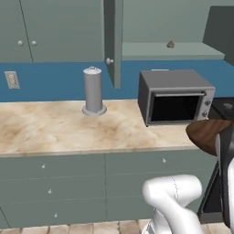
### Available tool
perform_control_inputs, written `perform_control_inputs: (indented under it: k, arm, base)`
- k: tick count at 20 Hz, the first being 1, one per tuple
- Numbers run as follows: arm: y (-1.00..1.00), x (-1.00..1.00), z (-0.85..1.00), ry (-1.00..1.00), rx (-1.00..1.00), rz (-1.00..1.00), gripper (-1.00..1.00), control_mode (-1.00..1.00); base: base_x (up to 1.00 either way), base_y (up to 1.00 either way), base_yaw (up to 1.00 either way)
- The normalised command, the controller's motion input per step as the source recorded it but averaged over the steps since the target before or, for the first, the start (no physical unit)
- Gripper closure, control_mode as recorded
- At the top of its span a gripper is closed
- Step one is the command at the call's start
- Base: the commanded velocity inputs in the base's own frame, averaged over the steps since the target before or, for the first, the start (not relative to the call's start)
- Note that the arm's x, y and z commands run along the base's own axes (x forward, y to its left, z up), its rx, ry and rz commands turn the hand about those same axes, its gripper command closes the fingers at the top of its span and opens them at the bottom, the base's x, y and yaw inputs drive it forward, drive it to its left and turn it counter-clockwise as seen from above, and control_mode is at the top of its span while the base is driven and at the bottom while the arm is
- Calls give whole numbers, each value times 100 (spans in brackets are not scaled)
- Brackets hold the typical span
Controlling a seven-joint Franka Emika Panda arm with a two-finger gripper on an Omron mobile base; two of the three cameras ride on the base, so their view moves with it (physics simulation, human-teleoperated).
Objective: Pick the mug and place it in the sink. Pick the bowl and place it in the open cabinet and then close the cabinet.
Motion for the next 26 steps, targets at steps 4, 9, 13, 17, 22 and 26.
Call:
perform_control_inputs:
  k: [4, 9, 13, 17, 22, 26]
  arm:
    - [0, 0, 0, 0, 0, 0, 100, 100]
    - [0, 0, 0, 0, 0, 0, 100, 100]
    - [0, 0, 0, 0, 0, 0, 100, 100]
    - [0, 0, 0, 0, 0, 0, 100, 100]
    - [0, 0, 0, 0, 0, 0, 100, 100]
    - [0, 0, 0, 0, 0, 0, 100, 100]
  base:
    - [2, -5, -4]
    - [27, -31, 0]
    - [19, -3, 0]
    - [70, -12, 0]
    - [49, -4, 0]
    - [27, 0, 0]
